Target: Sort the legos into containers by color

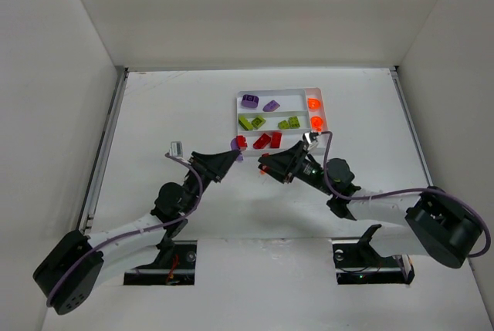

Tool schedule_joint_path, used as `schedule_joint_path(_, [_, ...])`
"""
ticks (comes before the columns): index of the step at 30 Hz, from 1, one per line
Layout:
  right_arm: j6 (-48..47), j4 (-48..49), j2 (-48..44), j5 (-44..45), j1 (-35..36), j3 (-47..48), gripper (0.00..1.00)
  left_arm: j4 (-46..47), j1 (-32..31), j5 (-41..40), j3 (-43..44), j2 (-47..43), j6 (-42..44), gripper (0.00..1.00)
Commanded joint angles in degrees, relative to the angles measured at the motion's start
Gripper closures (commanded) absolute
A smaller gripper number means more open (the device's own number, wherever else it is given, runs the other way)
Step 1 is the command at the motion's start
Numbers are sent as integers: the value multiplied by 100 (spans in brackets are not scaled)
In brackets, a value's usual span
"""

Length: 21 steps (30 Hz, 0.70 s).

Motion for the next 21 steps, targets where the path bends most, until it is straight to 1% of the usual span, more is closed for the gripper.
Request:
schedule_joint_path(1, [-176, -25, -105, -75, -28, 108, 54, 86, 151, 6, -45, -183, 86, 79])
schedule_joint_path(4, [-299, -244, -149, -188, -212, 160, 55, 68, 344, 199, -71, -218, 69, 79])
schedule_joint_path(7, [-588, -1016, -281, -207, -669, 274, 55, -124, 582, 419, -45, -236, 86, 79])
schedule_joint_path(9, [-1017, -1779, -351, -76, -897, 493, 55, -300, 740, 577, 17, -201, 130, 79])
schedule_joint_path(11, [-1518, -2736, -395, 327, -1021, 818, 55, -441, 889, 831, 139, -122, 200, 79])
schedule_joint_path(14, [-2555, -4546, -247, 1415, -1101, 1608, 54, -652, 1118, 1271, 350, 36, 349, 78])
schedule_joint_path(16, [-3144, -5488, 34, 2276, -1075, 2144, 54, -757, 1285, 1508, 456, 142, 446, 78])
schedule_joint_path(18, [-3541, -6052, 394, 2832, -1074, 2584, 54, -767, 1399, 1650, 492, 256, 508, 78])
schedule_joint_path(21, [-3902, -6450, 886, 3071, -1162, 3051, 54, -662, 1514, 1738, 439, 370, 517, 77])
